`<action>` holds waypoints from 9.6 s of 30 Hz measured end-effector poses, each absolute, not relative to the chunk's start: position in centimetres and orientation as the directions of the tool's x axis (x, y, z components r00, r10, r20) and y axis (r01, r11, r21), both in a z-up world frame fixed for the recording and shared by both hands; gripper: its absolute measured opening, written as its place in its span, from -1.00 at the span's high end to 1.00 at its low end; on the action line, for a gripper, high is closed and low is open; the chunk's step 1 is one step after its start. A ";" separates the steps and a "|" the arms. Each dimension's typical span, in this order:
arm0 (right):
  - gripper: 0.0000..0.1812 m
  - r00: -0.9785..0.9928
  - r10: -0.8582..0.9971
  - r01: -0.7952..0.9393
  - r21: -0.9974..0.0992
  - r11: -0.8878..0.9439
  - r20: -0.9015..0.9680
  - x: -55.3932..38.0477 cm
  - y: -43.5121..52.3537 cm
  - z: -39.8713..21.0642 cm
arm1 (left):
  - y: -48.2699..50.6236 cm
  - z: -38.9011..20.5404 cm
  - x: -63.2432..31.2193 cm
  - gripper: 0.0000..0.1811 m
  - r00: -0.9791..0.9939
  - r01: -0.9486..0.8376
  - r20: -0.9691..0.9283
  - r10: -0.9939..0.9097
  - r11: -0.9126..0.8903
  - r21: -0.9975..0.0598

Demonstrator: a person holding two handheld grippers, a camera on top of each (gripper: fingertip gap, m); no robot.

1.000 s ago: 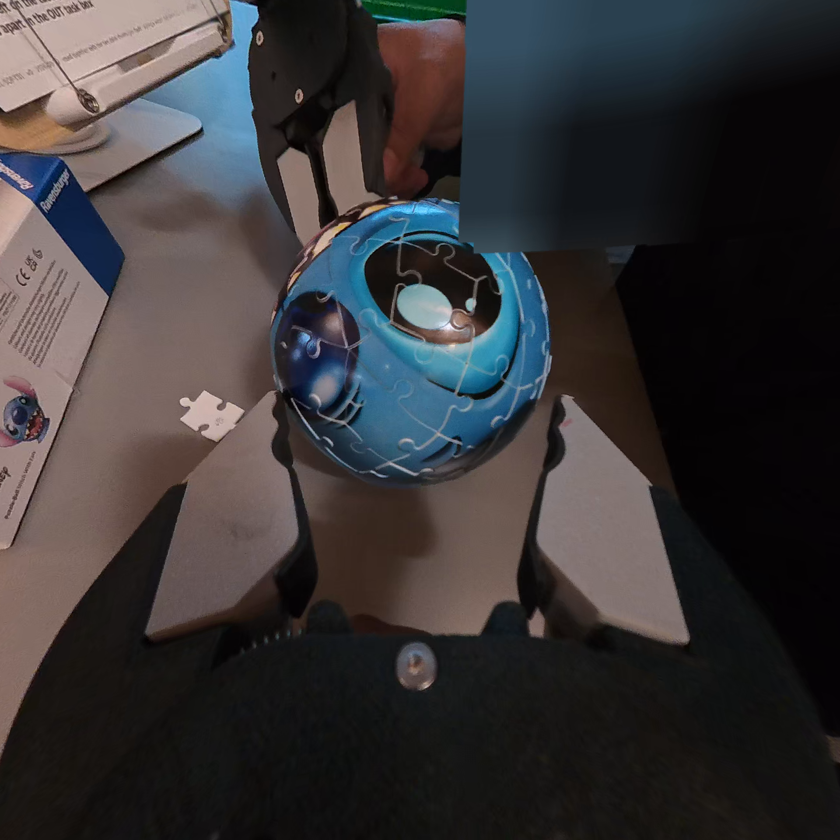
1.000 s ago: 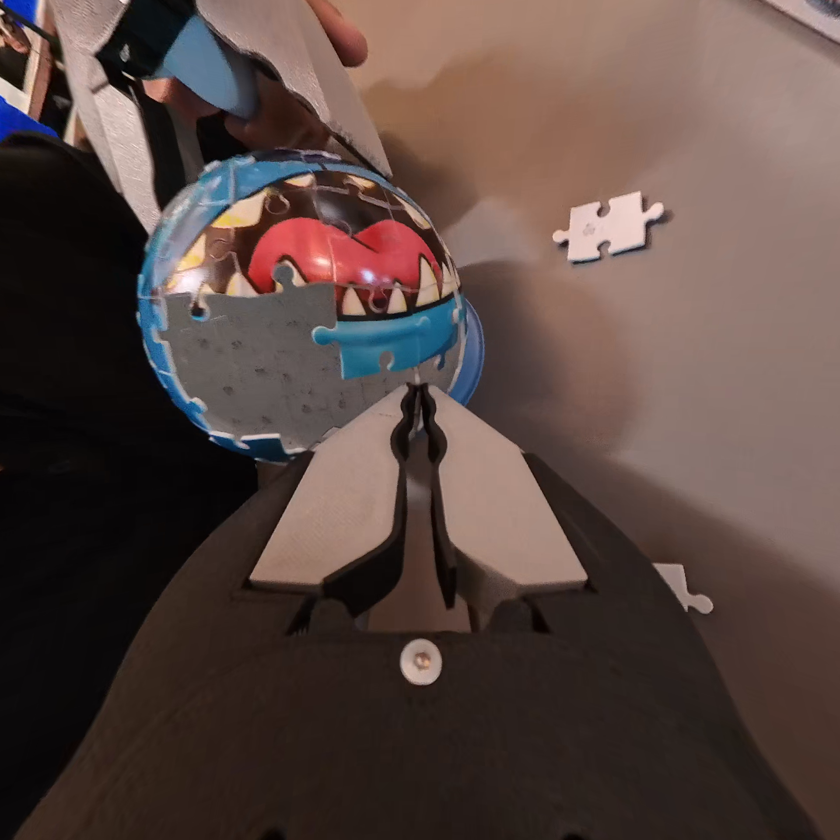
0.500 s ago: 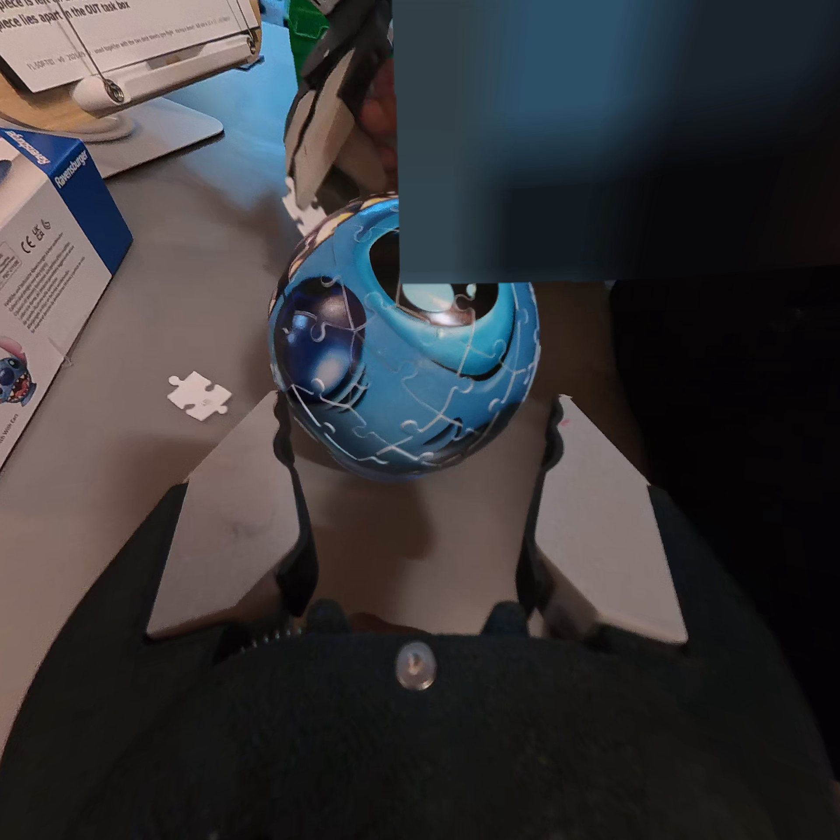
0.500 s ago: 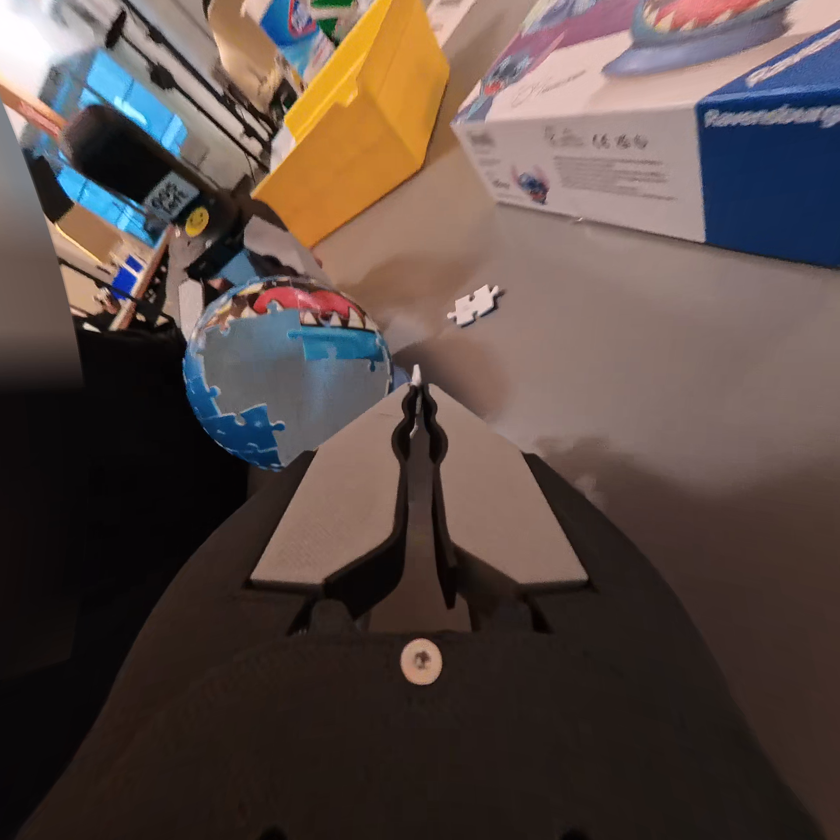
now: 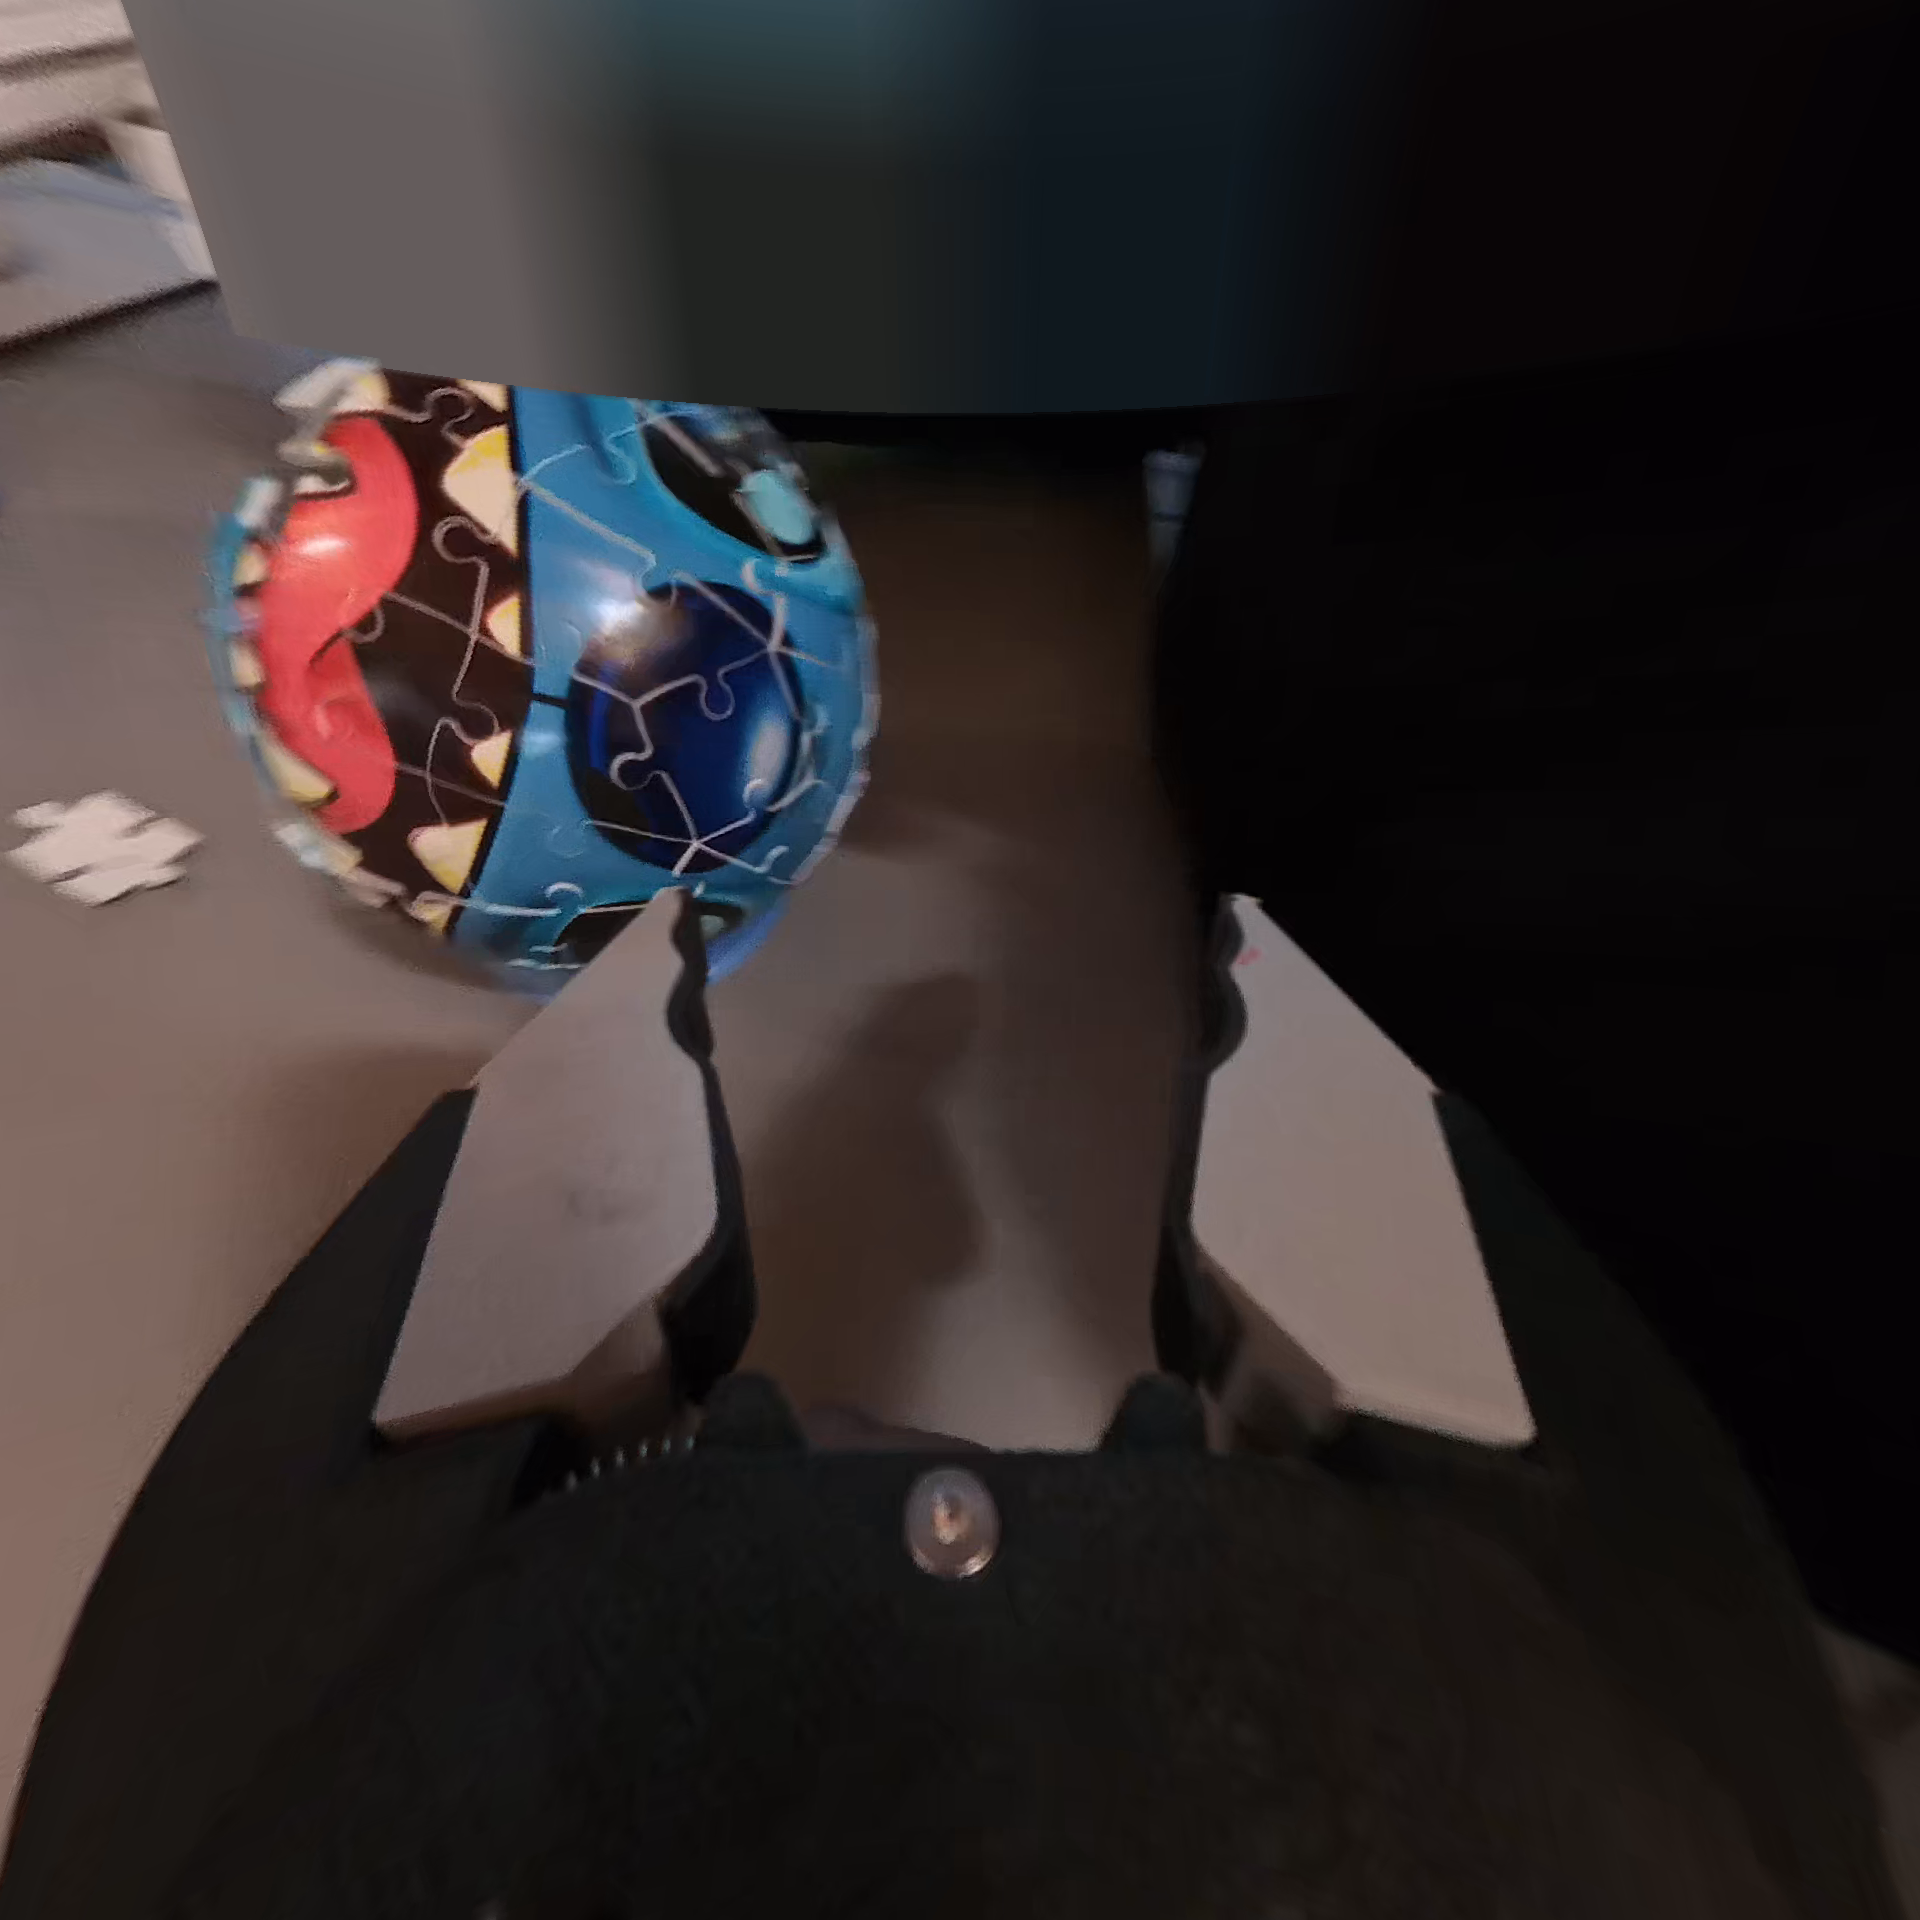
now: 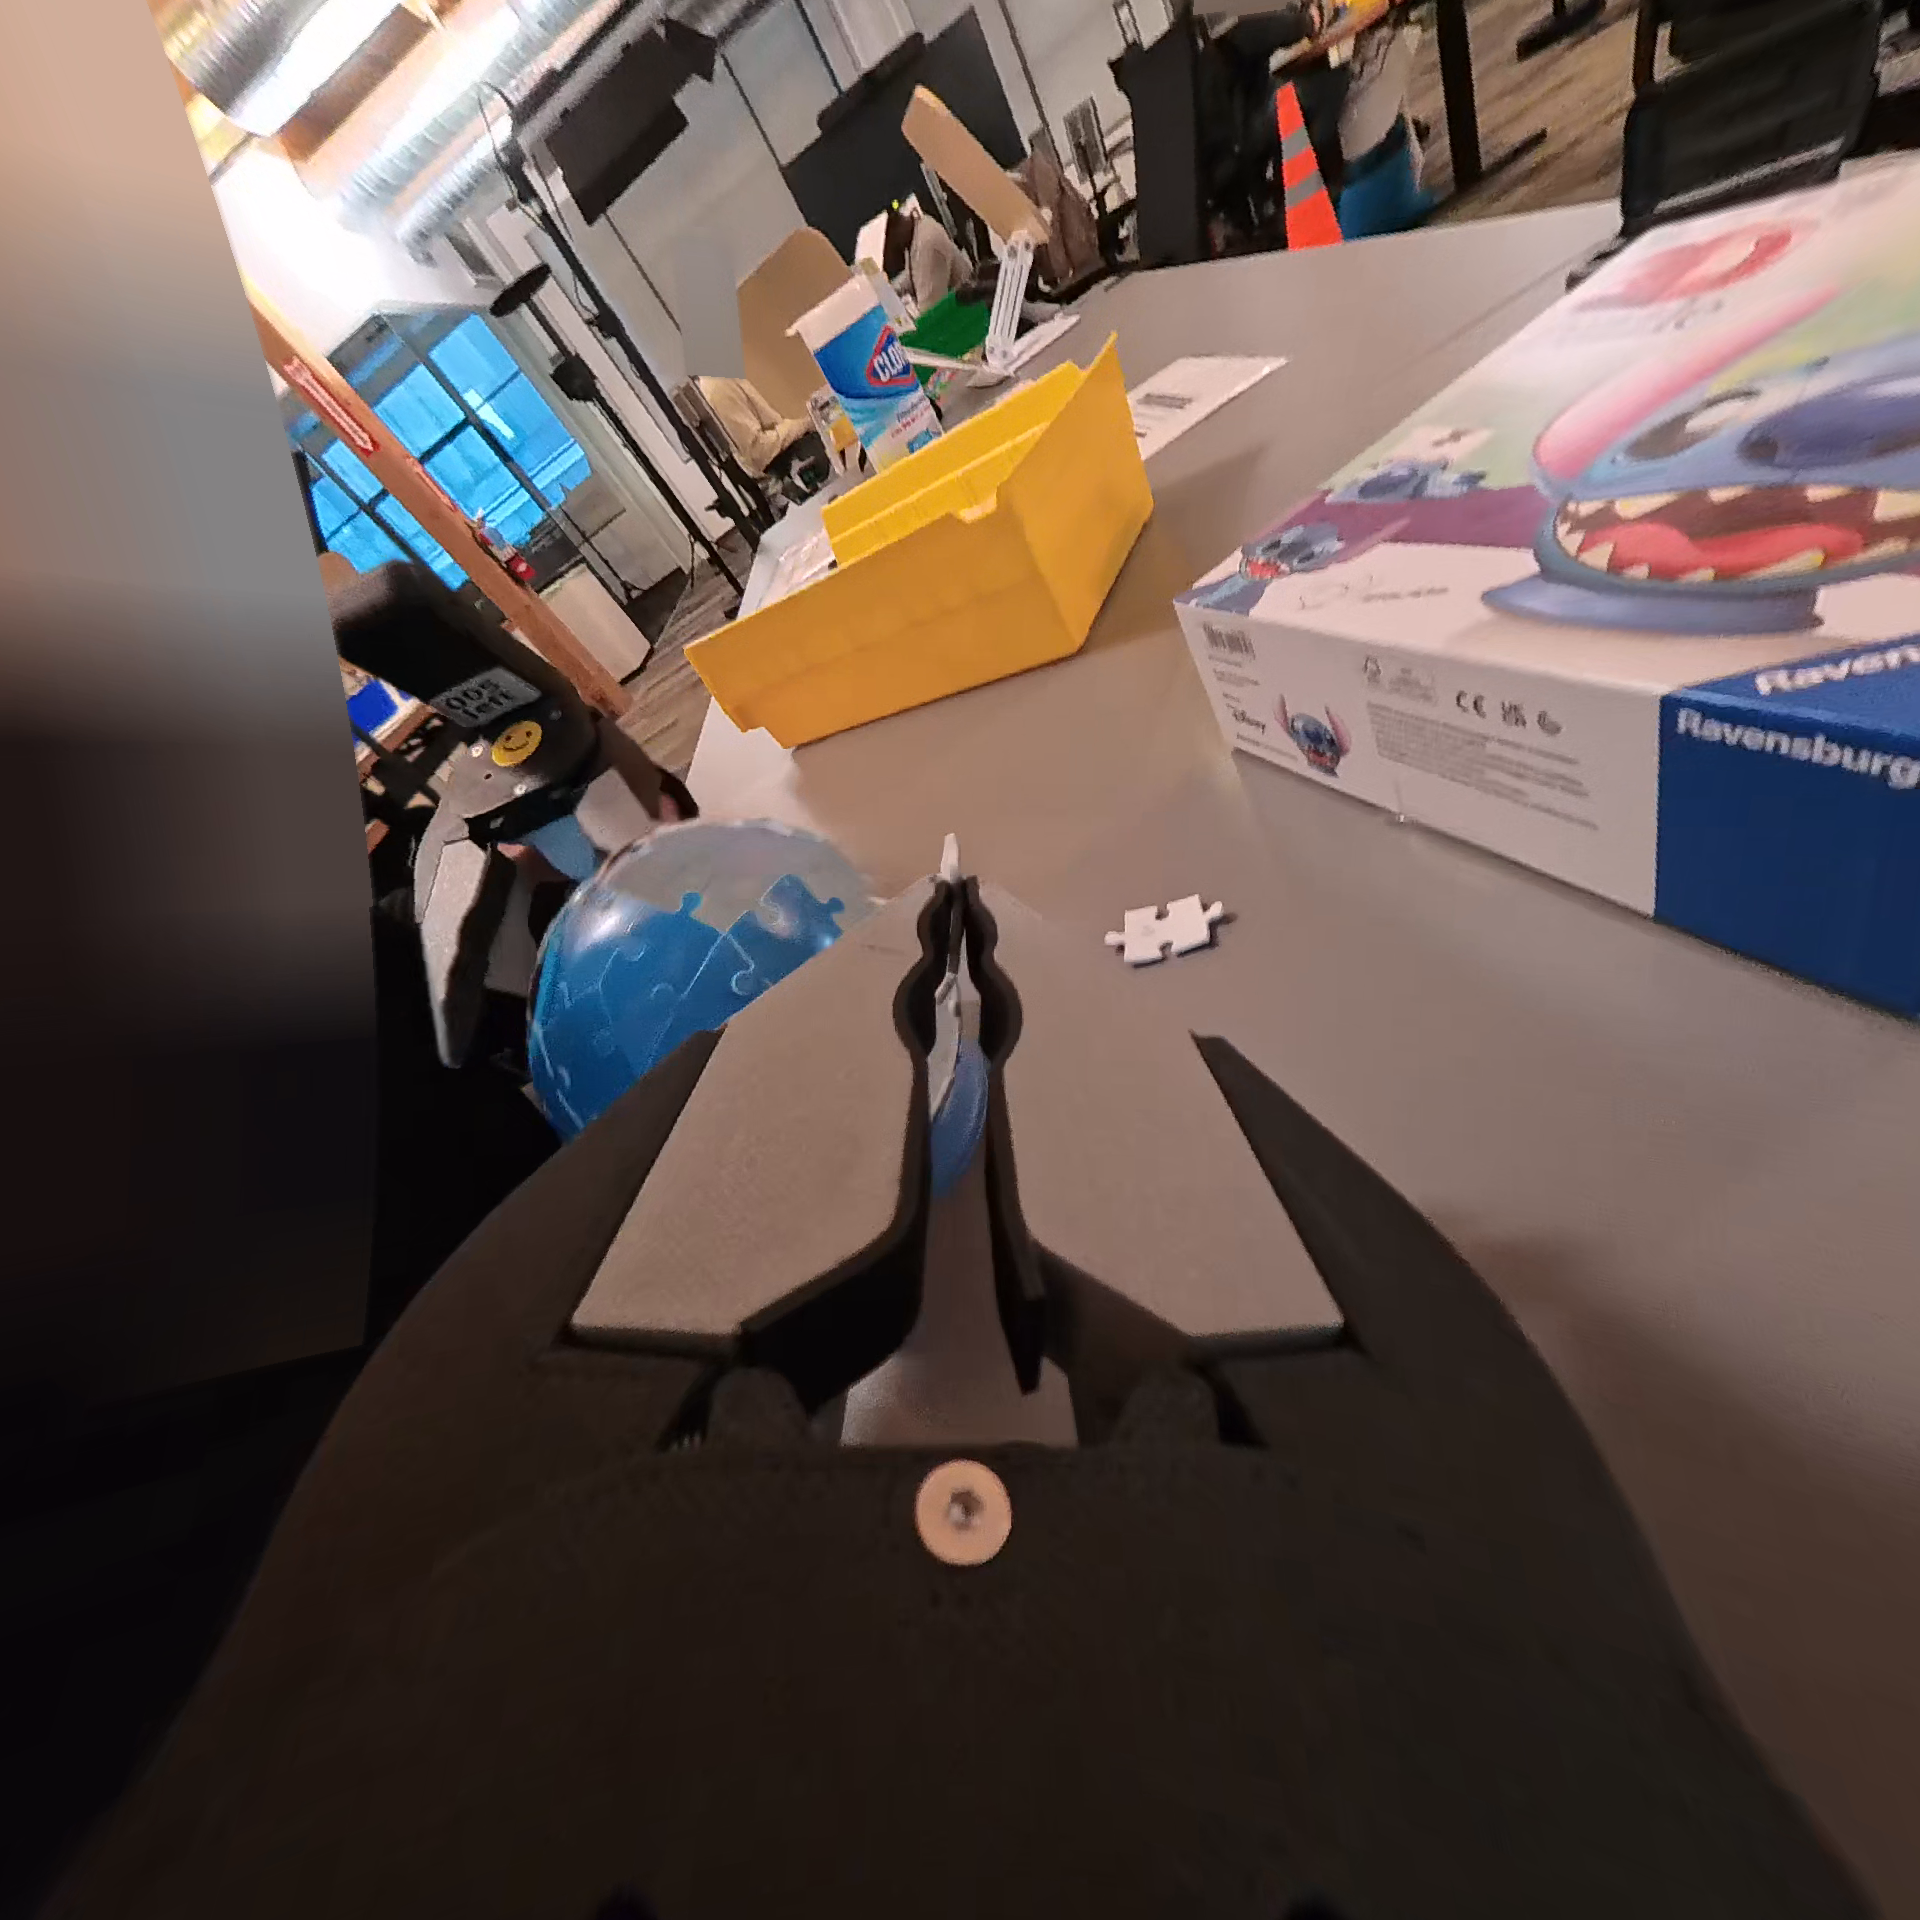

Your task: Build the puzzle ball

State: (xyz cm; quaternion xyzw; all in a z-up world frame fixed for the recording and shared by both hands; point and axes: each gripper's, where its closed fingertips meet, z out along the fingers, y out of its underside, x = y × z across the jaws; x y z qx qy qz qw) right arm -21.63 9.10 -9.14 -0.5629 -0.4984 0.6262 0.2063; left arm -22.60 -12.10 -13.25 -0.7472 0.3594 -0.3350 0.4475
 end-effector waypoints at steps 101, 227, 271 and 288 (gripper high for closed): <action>1.00 -0.632 0.733 0.644 -0.698 0.313 -0.254 -28.3 1.3 -14.5 | 1.7 -13.8 -28.1 0.74 0.591 -0.327 0.484 -0.646 -0.739 -0.588; 0.87 -0.633 0.673 0.753 -0.506 0.421 -0.383 -27.0 2.3 -16.2 | 1.2 -15.2 -28.1 0.96 0.671 -0.472 0.306 -0.676 -0.707 -0.527; 0.99 -0.605 0.684 0.760 -0.553 0.343 -0.407 -27.1 1.8 -16.5 | 0.6 -15.2 -27.7 0.95 0.662 -0.465 0.316 -0.680 -0.703 -0.538; 1.00 -0.608 0.700 0.750 -0.561 0.351 -0.374 -27.1 1.5 -16.7 | 0.3 -15.3 -27.6 0.95 0.662 -0.459 0.322 -0.677 -0.706 -0.539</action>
